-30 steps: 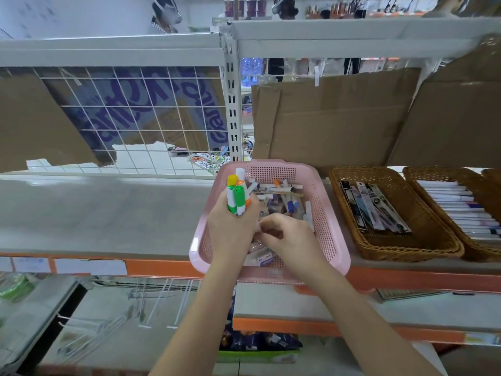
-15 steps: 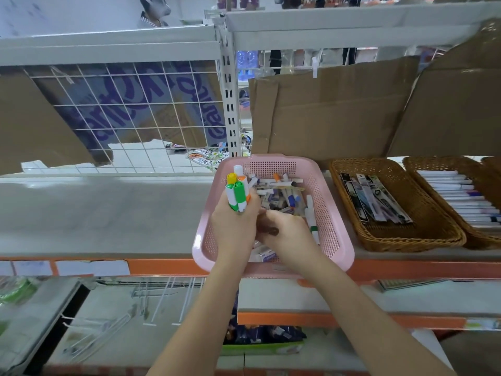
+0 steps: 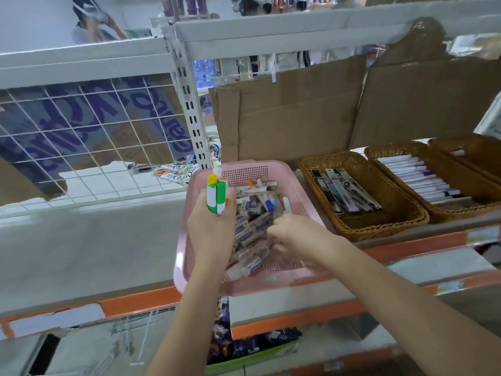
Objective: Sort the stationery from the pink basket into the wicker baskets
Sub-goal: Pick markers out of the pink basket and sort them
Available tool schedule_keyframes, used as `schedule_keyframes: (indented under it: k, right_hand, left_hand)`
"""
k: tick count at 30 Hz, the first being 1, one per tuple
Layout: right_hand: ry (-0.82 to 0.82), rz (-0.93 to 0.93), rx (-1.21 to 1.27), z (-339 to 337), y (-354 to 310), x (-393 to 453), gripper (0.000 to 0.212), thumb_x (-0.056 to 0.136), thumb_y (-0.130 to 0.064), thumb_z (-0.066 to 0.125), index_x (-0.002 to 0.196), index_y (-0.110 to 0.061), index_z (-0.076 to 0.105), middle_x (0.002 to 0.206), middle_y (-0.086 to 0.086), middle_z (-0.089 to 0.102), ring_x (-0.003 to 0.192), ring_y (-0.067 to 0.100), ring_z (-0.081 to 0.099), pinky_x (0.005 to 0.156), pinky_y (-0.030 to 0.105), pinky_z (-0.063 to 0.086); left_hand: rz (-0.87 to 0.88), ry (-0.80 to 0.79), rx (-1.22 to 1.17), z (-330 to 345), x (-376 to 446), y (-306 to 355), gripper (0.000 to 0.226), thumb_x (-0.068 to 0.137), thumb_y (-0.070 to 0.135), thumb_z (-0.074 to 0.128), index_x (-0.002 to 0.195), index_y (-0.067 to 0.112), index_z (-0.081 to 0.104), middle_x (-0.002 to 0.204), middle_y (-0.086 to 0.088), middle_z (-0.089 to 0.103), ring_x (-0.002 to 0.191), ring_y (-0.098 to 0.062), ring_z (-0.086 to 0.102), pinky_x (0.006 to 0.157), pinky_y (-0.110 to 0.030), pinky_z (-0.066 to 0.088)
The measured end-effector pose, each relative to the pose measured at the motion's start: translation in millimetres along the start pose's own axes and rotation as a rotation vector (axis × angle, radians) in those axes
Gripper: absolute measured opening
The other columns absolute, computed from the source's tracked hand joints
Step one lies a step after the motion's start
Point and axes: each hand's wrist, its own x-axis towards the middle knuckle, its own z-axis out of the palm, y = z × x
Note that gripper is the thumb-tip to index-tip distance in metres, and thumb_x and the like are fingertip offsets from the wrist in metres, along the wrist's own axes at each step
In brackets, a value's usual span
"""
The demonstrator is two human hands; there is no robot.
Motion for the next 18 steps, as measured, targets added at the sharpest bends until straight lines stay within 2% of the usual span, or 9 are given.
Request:
schedule_keyframes:
  k: [2,5,6,7,9,15,18]
  right_hand:
    - [0.029,-0.001,-0.015,-11,6,-6,0.019,0.095,-0.020,0.051,0.109,-0.014,0.062,0.108,0.004,0.062,0.100,0.021,0.054,0.087,0.038,0.049]
    - [0.091,0.056,0.003,-30,21,-17,0.019,0.096,-0.023,0.051,0.107,-0.014,0.063,0.104,0.003,0.061,0.100,0.021,0.054,0.082,0.039,0.049]
    - [0.113,0.077,0.010,-37,29,-22,0.019,0.096,-0.024,0.051,0.106,-0.014,0.063,0.103,0.004,0.060,0.099,0.022,0.054,0.080,0.038,0.048]
    - [0.135,0.094,0.011,-43,38,-27,0.019,0.096,-0.024,0.050,0.105,-0.013,0.063,0.102,0.005,0.060,0.099,0.022,0.055,0.078,0.036,0.047]
    - [0.183,0.125,0.003,-53,58,-42,0.019,0.095,-0.025,0.051,0.105,-0.014,0.063,0.105,0.004,0.061,0.099,0.021,0.055,0.077,0.034,0.045]
    - [0.234,0.238,0.033,-68,135,-112,0.020,0.095,-0.025,0.050,0.109,-0.018,0.062,0.110,0.001,0.064,0.098,0.018,0.059,0.084,0.036,0.049]
    - [0.265,0.284,0.061,-65,178,-149,0.020,0.095,-0.025,0.052,0.111,-0.018,0.063,0.113,0.001,0.063,0.101,0.017,0.057,0.082,0.031,0.047]
  left_hand:
    - [0.026,-0.006,0.007,7,1,9,0.026,0.088,0.043,0.061,0.069,0.028,0.052,0.058,0.010,0.053,0.056,-0.007,0.045,0.056,-0.030,0.039]
    - [0.090,-0.028,-0.010,24,-3,27,0.032,0.088,0.037,0.062,0.064,0.027,0.043,0.056,0.017,0.052,0.055,0.000,0.043,0.066,-0.032,0.040]
    - [0.115,-0.032,-0.027,31,-5,33,0.034,0.088,0.035,0.062,0.063,0.025,0.041,0.053,0.020,0.050,0.052,0.002,0.042,0.066,-0.026,0.040]
    - [0.136,-0.039,-0.048,38,-8,40,0.034,0.088,0.033,0.062,0.064,0.024,0.040,0.052,0.019,0.049,0.050,0.003,0.042,0.059,-0.018,0.037]
    - [0.170,-0.060,-0.076,56,-16,55,0.030,0.089,0.033,0.062,0.068,0.024,0.043,0.054,0.013,0.048,0.051,0.002,0.042,0.051,-0.013,0.034]
    - [0.242,-0.068,-0.135,118,-57,97,0.031,0.090,0.031,0.061,0.066,0.032,0.042,0.058,0.010,0.045,0.055,-0.001,0.043,0.054,-0.016,0.033]
    - [0.275,-0.041,-0.158,155,-80,114,0.034,0.090,0.028,0.061,0.064,0.032,0.039,0.055,0.011,0.042,0.053,0.003,0.044,0.053,-0.010,0.032]
